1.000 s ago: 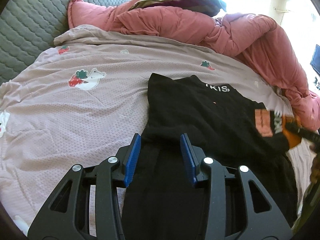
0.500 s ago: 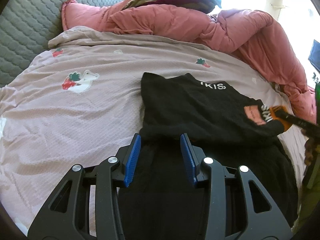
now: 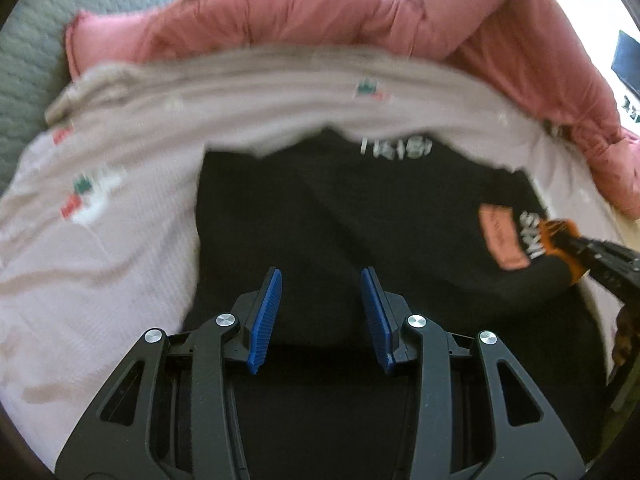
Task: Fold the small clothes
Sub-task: 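Lay the cuff onto the shirt body with the right gripper and open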
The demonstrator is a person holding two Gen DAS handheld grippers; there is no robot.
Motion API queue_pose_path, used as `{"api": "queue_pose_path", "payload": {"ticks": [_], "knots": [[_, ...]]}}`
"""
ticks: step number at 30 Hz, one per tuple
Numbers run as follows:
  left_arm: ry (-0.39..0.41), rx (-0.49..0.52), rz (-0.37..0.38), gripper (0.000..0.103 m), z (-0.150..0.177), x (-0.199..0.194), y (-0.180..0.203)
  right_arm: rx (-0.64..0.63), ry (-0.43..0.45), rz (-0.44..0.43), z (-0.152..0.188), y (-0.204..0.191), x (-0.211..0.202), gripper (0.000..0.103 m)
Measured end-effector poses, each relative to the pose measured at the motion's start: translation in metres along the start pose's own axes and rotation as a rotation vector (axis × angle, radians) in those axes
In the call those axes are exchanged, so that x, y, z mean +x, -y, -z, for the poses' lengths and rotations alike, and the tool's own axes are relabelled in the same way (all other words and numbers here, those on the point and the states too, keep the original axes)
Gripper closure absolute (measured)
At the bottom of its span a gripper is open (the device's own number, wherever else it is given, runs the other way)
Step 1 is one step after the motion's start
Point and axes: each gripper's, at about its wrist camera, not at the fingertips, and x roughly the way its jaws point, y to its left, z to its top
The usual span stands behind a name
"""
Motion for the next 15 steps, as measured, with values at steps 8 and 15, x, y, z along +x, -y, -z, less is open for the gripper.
{"api": "queue_pose_path", "payload": {"ticks": [8,15], "knots": [[0.012,0.001,0.006,0.065,0.015,0.002,-0.006,0.077,0.019,0.035,0.008,0.016,-0.008,0.069],[0.026,0.006,0.003,0.064,0.019,-0.001,-0.005,0.029,0.077,0.009,0.012,0.0,-0.037,0.065]]}}
